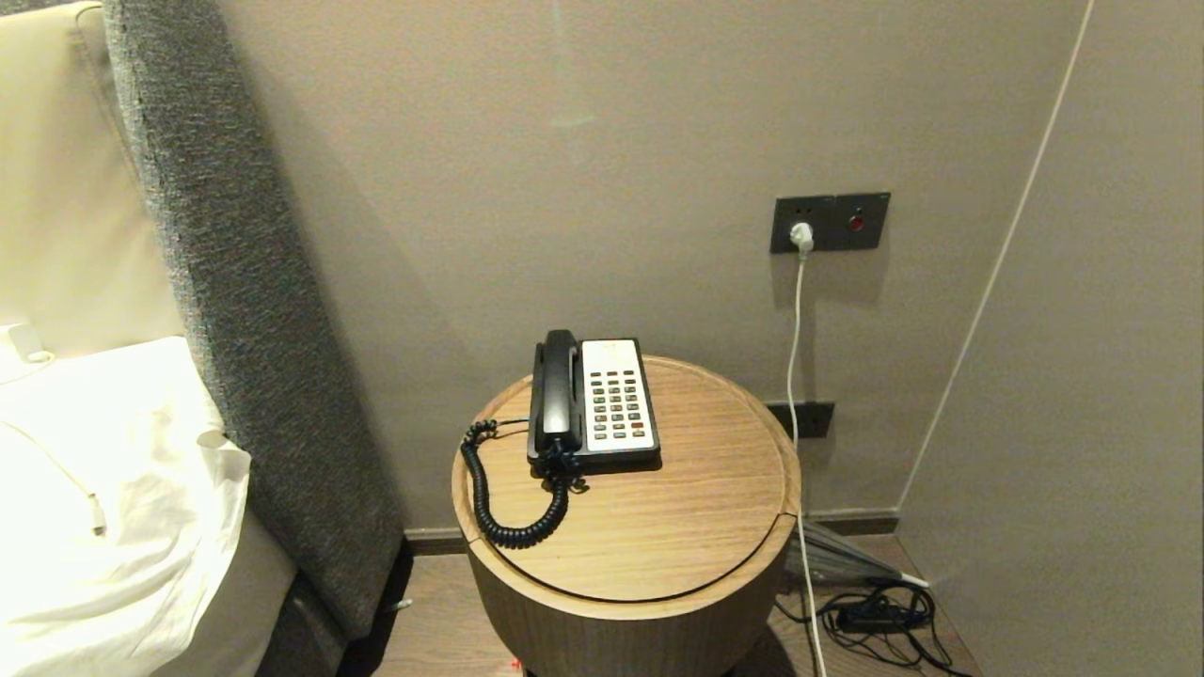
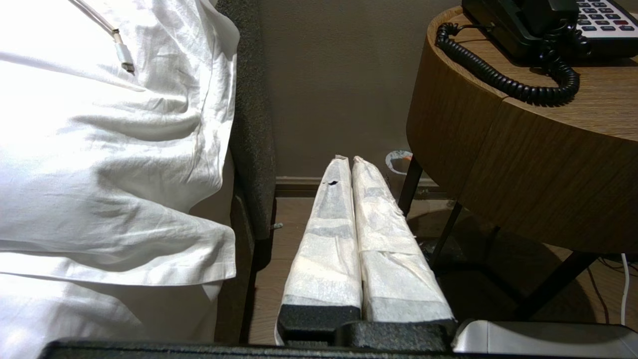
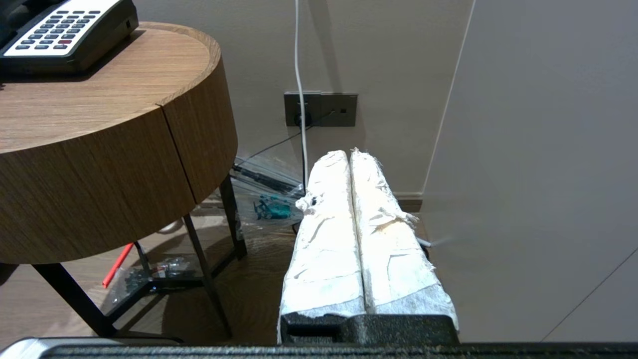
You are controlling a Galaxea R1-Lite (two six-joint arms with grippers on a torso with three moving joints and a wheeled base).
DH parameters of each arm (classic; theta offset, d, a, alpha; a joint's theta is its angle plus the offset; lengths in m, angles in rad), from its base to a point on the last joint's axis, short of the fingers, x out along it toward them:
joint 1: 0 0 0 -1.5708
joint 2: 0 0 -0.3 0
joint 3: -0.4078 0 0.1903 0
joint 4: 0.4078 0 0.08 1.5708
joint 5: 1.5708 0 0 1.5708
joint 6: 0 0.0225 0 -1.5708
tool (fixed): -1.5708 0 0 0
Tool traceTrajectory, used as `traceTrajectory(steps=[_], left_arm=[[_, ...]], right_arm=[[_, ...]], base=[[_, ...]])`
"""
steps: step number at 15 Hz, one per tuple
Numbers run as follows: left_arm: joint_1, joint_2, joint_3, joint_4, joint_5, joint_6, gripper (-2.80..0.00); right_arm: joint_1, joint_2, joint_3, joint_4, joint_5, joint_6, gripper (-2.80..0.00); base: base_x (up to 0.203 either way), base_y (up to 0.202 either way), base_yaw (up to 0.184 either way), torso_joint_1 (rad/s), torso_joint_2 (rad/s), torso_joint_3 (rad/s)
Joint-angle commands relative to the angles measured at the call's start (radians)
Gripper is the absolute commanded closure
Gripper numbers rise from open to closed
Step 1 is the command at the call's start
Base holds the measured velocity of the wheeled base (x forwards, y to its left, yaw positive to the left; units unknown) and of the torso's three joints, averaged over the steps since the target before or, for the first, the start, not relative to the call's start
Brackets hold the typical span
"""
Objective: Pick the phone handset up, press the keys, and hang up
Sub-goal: Pick up the desk phone handset
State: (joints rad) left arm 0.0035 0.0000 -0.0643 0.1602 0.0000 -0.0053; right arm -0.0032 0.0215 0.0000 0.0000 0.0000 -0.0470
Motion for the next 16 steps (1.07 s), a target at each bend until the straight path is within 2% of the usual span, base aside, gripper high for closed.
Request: traceTrajectory(steps=[1, 16], left_arm=[[0.0, 0.002, 0.0, 0.001, 0.0, -0.001, 0.0], [0.0, 0.002, 0.0, 0.001, 0.0, 0.002, 0.0]], right_arm=[[0.0, 0.002, 0.0, 0.0, 0.0, 0.007, 0.0], [0.0, 0.002, 0.0, -0.002, 0.0, 0.009, 0.0]], base=[[0.0, 0.0, 0.0, 0.0, 0.0, 0.0], [0.0, 0.0, 0.0, 0.0, 0.0, 0.0]])
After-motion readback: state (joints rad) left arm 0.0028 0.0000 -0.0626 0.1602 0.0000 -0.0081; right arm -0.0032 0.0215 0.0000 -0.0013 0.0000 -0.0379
